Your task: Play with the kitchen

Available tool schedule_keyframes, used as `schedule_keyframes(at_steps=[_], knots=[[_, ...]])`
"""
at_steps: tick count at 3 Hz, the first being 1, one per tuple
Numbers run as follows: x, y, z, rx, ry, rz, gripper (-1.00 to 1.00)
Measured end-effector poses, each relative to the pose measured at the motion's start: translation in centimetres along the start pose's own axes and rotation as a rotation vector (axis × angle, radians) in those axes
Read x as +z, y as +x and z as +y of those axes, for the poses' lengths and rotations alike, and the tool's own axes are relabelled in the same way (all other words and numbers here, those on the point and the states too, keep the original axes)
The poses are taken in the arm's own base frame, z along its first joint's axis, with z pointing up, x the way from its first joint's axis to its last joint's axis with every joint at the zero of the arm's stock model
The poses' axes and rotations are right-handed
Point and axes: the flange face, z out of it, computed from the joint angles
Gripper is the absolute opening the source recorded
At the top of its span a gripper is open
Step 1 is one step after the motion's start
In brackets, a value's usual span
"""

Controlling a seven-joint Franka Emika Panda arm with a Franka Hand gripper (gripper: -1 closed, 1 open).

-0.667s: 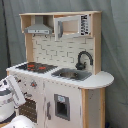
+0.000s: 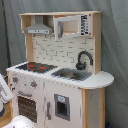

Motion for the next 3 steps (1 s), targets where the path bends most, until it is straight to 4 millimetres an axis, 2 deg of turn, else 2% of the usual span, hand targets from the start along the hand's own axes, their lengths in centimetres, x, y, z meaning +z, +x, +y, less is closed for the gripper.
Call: schedule_keyframes(at_steps=[1, 2, 3], knots=[[-0.3, 0.4, 1.6, -0.042, -0.031, -0.042, 1.00], [0.4, -0.7, -0.3, -0.060, -0.036, -0.129, 1.00], [0.5, -2.1, -0.6, -0.050, -0.060, -0.224, 1.00]])
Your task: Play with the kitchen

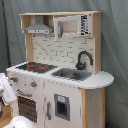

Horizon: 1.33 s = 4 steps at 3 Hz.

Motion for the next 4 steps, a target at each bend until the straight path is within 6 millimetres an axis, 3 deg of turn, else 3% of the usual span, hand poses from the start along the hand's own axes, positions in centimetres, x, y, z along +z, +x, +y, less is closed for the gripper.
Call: schedule_keyframes(at_steps=[2, 4], knots=[[-1.8, -1.1, 4.8, 0.060, -0.058, -0.095, 1.00], [-4.4, -3.1, 10.9, 0.117, -0.110, -0.184, 1.00]])
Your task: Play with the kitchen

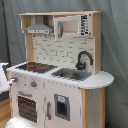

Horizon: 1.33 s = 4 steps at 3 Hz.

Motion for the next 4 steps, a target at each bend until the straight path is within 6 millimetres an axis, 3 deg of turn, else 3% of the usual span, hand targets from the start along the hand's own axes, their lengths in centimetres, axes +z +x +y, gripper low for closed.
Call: schedule_keyframes(at_steps=[2, 4], knots=[[-1.1, -2.4, 5.4, 0.057, -0.049, -0.103, 1.00], [-1.9, -4.7, 12.2, 0.133, -0.126, -0.214, 1.00]])
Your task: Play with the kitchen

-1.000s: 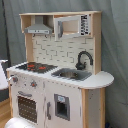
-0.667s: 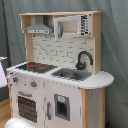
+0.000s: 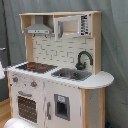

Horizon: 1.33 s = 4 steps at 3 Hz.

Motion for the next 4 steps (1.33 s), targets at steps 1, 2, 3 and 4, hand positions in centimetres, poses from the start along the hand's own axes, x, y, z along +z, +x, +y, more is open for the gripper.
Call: schedule_keyframes(at_steps=[1, 2, 3, 4], knots=[[0.4, -0.1, 3.9, 0.060, -0.037, -0.046, 1.00], [2.9, -0.3, 7.5, 0.158, -0.041, -0.066, 1.00], [4.9, -0.8, 10.6, 0.211, -0.037, -0.055, 1.00], [7.2, -2.0, 13.8, 0.268, -0.022, -0.048, 1.00]])
